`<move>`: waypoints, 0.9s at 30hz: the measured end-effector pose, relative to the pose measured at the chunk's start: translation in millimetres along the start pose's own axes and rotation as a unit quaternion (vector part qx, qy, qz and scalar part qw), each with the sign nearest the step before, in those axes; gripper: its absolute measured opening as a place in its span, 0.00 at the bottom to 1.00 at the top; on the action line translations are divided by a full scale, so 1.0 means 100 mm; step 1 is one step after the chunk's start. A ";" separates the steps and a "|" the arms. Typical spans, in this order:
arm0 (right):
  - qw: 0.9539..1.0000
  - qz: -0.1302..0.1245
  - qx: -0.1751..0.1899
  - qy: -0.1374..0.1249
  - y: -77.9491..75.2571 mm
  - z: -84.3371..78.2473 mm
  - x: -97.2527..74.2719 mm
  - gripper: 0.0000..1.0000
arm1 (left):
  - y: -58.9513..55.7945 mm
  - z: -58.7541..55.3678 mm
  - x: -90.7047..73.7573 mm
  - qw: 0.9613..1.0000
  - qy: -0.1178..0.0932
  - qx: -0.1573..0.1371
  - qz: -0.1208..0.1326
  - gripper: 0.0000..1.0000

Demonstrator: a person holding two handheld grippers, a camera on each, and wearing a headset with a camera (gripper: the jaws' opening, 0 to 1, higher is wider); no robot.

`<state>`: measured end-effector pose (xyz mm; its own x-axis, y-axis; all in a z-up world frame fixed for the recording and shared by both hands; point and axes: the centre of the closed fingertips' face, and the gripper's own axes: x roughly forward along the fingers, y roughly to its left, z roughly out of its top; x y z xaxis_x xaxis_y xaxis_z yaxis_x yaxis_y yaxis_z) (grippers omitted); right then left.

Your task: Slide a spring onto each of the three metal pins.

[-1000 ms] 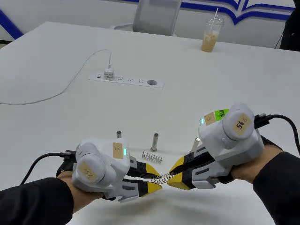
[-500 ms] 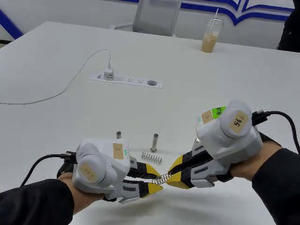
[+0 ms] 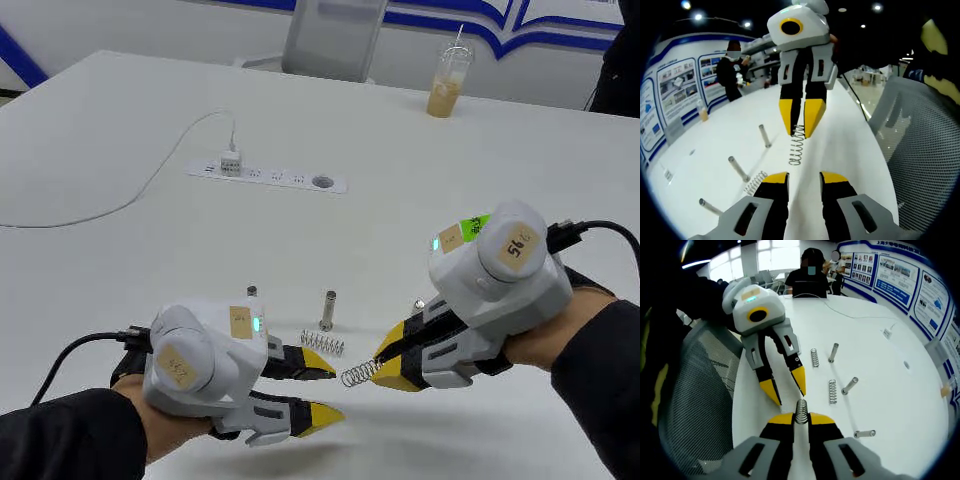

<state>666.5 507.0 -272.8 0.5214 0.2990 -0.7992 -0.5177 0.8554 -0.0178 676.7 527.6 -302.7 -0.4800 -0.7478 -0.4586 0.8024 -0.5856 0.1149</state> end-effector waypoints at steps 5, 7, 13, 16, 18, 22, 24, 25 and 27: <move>1.000 -0.001 0.001 0.008 -0.02 -0.03 -0.02 0.12 | 0.04 -0.05 -0.08 1.000 0.000 -0.015 0.008 0.29; 1.000 -0.001 0.001 0.011 -0.03 -0.05 -0.03 0.12 | 0.04 -0.07 -0.12 1.000 -0.001 -0.021 0.012 0.30; 1.000 -0.006 0.002 0.018 -0.10 -0.08 -0.10 0.12 | 0.08 -0.16 -0.25 0.999 0.001 -0.042 0.028 0.35; 1.000 -0.010 0.004 0.022 -0.14 -0.10 -0.15 0.12 | 0.12 -0.18 -0.33 0.998 -0.001 -0.051 0.040 0.36; 1.000 -0.013 0.006 0.024 -0.17 -0.11 -0.17 0.12 | 0.14 -0.19 -0.36 0.997 -0.003 -0.057 0.047 0.38; 0.999 -0.016 0.006 0.031 -0.22 -0.14 -0.21 0.12 | 0.21 -0.22 -0.43 0.996 -0.008 -0.069 0.063 0.40; 0.999 -0.018 0.006 0.035 -0.24 -0.16 -0.23 0.12 | 0.22 -0.23 -0.46 0.995 -0.011 -0.074 0.070 0.40; 0.999 -0.019 0.006 0.036 -0.26 -0.16 -0.24 0.12 | 0.23 -0.23 -0.48 0.994 -0.013 -0.076 0.073 0.41; 0.999 -0.021 0.007 0.039 -0.29 -0.17 -0.27 0.12 | 0.25 -0.25 -0.51 0.993 -0.014 -0.081 0.079 0.42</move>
<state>655.7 467.2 -260.9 0.4873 0.2298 -0.8425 -0.4873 0.8721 -0.0440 729.7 559.0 -298.7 -0.3506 -0.8366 -0.4210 0.9142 -0.4032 0.0399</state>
